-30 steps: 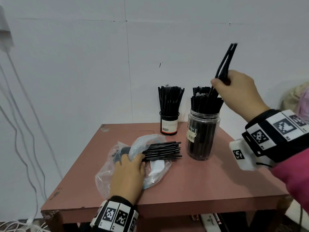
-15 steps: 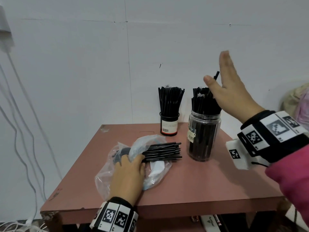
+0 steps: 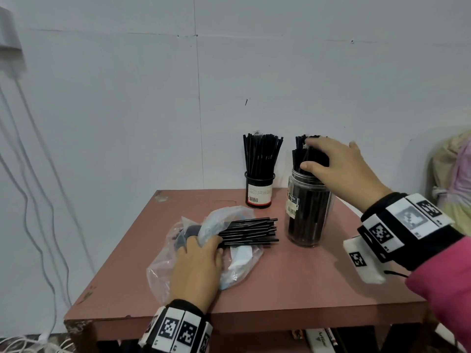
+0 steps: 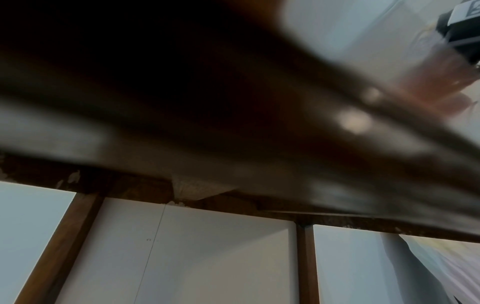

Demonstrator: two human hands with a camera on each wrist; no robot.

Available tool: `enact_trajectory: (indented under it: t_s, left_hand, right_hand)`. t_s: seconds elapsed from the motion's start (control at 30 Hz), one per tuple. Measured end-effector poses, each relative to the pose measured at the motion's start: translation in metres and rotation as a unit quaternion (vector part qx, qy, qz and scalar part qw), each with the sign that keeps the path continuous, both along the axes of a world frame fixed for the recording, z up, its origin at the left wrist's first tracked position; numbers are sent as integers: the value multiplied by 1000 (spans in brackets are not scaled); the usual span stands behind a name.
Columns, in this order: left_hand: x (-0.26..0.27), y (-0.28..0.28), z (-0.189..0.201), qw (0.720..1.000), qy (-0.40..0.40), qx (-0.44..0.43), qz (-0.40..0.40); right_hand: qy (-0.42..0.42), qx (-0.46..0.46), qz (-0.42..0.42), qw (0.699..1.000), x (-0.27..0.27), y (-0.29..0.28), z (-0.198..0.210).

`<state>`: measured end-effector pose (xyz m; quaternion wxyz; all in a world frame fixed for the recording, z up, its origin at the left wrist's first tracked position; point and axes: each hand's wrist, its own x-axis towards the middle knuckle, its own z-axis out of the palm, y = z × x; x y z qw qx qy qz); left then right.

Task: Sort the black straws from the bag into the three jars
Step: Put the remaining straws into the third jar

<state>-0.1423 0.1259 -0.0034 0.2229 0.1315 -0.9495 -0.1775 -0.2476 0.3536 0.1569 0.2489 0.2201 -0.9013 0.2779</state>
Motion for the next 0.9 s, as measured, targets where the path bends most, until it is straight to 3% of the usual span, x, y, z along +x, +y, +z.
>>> enact_trajectory:
  t_s: [0.17, 0.27, 0.37, 0.47, 0.6, 0.67, 0.77, 0.83, 0.87, 0.9]
  left_hand:
    - [0, 0, 0, 1000, 1, 0, 1]
    - [0, 0, -1, 1000, 0, -4, 1]
    - [0, 0, -1, 1000, 3, -5, 2]
    - [-1, 0, 0, 1000, 2, -5, 1]
    - [-1, 1, 0, 1000, -2, -12, 6]
    - [-1, 1, 0, 1000, -3, -12, 7]
    - [-1, 0, 0, 1000, -3, -5, 7]
    - [-1, 0, 0, 1000, -2, 3, 9]
    - [0, 1, 0, 1000, 0, 8, 8]
    - [0, 1, 0, 1000, 4, 15, 6]
  right_hand:
    - [31, 20, 5, 999, -6, 1, -9]
    - [-37, 16, -24, 999, -4, 2, -19]
    - [-79, 3, 15, 997, -9, 3, -28]
    - [-72, 2, 29, 997, -17, 5, -27]
    - [-22, 48, -37, 998, -18, 6, -31]
    - [55, 3, -17, 998, 1, 1, -33]
    - [127, -152, 69, 978, 38, -13, -53]
    - [16, -265, 106, 958, 55, -28, -77]
    - [-89, -328, 112, 934, 62, -36, -89]
    - [-204, -395, 105, 890, 65, -44, -101]
